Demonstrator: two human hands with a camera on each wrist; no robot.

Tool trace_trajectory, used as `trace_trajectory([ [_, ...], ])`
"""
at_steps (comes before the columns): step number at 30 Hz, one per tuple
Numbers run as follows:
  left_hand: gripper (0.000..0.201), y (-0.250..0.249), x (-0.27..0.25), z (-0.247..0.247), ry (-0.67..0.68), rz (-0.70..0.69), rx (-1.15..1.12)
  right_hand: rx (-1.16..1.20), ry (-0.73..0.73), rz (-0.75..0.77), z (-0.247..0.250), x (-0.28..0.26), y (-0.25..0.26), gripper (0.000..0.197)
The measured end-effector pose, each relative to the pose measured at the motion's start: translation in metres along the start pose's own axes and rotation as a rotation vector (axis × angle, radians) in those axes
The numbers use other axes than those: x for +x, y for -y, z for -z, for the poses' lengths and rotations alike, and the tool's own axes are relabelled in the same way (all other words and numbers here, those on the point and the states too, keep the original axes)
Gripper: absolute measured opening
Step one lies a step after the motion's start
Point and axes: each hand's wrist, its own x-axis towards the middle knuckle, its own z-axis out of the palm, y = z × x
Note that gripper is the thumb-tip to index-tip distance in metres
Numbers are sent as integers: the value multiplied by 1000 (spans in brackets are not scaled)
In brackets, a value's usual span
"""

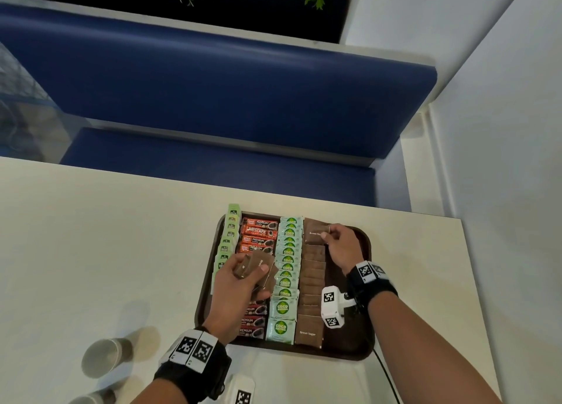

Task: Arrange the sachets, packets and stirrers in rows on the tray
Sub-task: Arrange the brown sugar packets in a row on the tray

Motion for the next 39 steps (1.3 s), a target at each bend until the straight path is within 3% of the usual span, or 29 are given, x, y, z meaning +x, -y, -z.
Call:
trace_trajectory([
  [5, 32, 0, 3, 0, 0, 13, 1, -20, -1, -18, -6, 2, -8, 19],
  [11, 30, 0, 2, -4, 11, 3, 18, -56, -67, -26, -9, -1, -5, 7],
  [22, 30, -6, 2, -3, 2, 21, -1, -78, -117, -11, -16, -1, -8, 25],
  [26, 33, -8, 2, -4, 0, 23, -1, -35, -142, -47, -11, -4, -4, 34],
  [30, 33, -14, 5, -11, -2, 18, -20, 73, -222, 10, -3, -26, 11, 30],
  [32, 36, -19, 7, -18, 17, 8, -37, 216, -126, 63, 3, -55, 31, 27],
  [36, 48, -30, 8, -37, 92, -6, -95, 401, 212, 97, 8, -105, 59, 31],
  [39, 53, -36, 6, -47, 153, -19, -100, 493, 218, 51, 8, -118, 66, 24],
])
